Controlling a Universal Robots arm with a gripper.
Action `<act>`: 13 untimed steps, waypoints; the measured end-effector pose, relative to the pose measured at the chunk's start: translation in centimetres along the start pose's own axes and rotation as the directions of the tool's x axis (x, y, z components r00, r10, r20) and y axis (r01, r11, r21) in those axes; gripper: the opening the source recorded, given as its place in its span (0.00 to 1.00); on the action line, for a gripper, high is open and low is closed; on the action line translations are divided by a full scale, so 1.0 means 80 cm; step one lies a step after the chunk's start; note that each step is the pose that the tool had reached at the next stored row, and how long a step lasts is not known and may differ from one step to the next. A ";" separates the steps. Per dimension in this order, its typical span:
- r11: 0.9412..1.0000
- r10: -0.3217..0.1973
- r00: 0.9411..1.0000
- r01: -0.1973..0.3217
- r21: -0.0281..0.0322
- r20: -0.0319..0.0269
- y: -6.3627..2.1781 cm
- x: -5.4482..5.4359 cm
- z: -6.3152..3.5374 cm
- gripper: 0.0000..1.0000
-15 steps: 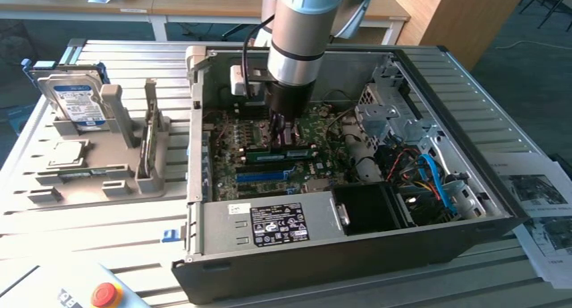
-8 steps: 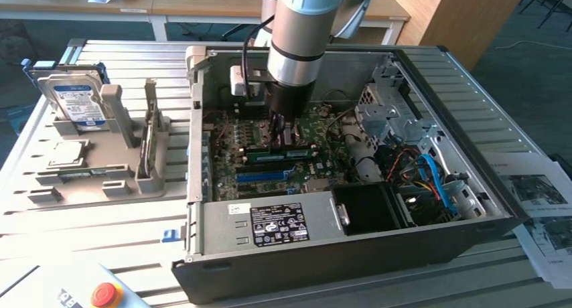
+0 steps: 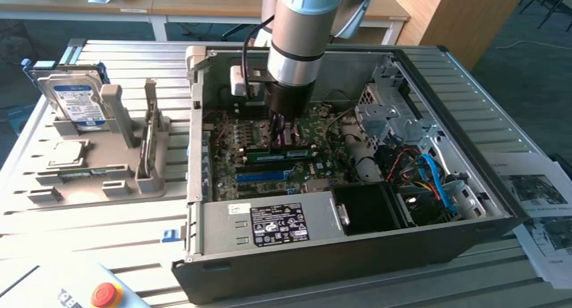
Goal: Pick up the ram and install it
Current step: 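Press down the ram until it locks into place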
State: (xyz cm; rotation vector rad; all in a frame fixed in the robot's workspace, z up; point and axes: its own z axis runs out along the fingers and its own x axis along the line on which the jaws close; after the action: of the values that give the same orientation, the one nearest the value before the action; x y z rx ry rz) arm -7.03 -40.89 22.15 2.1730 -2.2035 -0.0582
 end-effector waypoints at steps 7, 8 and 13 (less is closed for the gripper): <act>1.000 0.000 1.000 0.000 0.000 0.000 0.001 0.000 -0.011 0.10; 1.000 0.000 1.000 0.000 0.000 0.000 0.001 0.000 -0.014 0.10; 1.000 0.000 1.000 0.000 0.000 0.000 0.002 0.000 -0.027 0.10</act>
State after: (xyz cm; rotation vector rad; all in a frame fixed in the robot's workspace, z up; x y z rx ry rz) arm -7.03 -40.90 24.34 2.1729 -2.2034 -0.0581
